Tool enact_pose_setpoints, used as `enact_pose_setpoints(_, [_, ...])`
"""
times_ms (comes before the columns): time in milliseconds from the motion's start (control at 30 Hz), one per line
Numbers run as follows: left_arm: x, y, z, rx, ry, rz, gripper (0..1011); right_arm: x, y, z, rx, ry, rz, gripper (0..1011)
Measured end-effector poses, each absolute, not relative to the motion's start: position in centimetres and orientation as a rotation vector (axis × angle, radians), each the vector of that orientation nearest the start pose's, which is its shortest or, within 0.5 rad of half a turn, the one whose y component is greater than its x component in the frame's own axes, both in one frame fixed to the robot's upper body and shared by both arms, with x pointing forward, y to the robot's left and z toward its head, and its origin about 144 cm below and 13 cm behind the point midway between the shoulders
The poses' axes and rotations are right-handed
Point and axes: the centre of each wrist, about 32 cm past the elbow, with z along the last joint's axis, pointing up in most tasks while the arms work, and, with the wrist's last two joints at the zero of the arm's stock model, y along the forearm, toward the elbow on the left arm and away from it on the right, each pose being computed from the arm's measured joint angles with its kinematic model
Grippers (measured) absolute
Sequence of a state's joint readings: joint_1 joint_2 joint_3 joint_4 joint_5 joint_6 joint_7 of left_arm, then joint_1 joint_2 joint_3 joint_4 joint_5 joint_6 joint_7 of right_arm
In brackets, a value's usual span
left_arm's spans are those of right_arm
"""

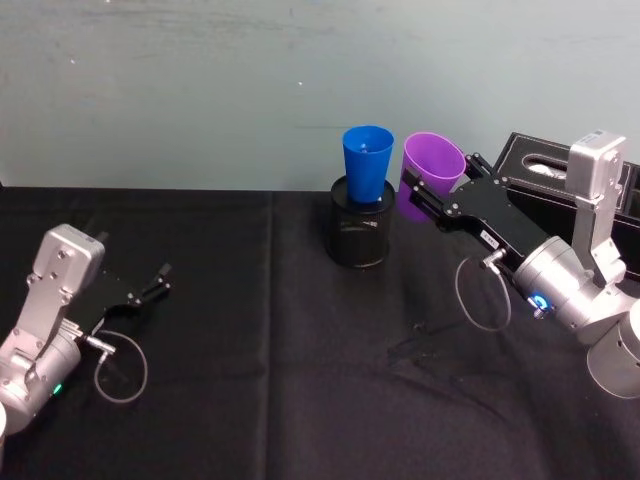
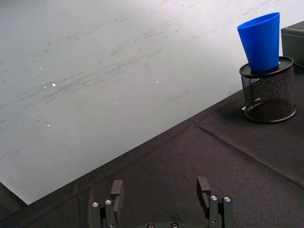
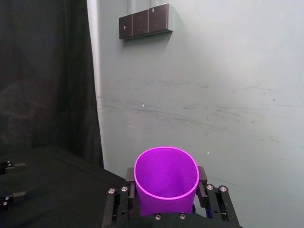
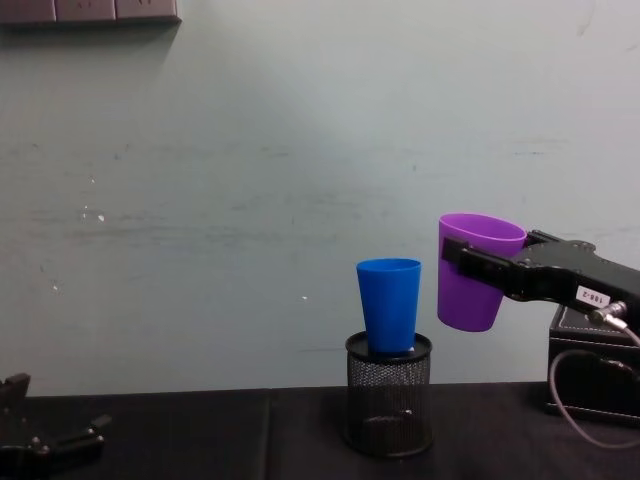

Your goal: Pick up one cup with a gripper and tap it against the other cup.

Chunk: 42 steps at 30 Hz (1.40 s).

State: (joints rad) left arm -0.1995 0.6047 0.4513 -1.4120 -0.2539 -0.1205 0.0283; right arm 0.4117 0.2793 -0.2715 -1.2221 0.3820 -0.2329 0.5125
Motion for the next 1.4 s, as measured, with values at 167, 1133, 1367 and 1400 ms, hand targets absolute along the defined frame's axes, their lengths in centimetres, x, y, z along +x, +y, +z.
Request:
enact_pose_setpoints(167, [48.9,31.0,114.0,0.304,-0.285,1.248,1011,56.7,-26.0,118.2,0.156,-0.183,-0.908,731])
enact_pose_setpoints(1133, [48.9,31.0,114.0,0.304,-0.285,1.248,1011,53.1,-28.2,117.8,0.104,-0.106,-0.911,731])
enact_pose_setpoints(1367, [48.9,31.0,114.0,0.305,-0.285,1.248,1012,51.1,-29.1,117.4,0.085,-0.082,-0.894,731])
enact_pose_setpoints(1400, [48.9,31.0,114.0,0.304,-0.285,1.248,1011,50.7,-29.3,117.3,0.081,-0.077,-0.891,731])
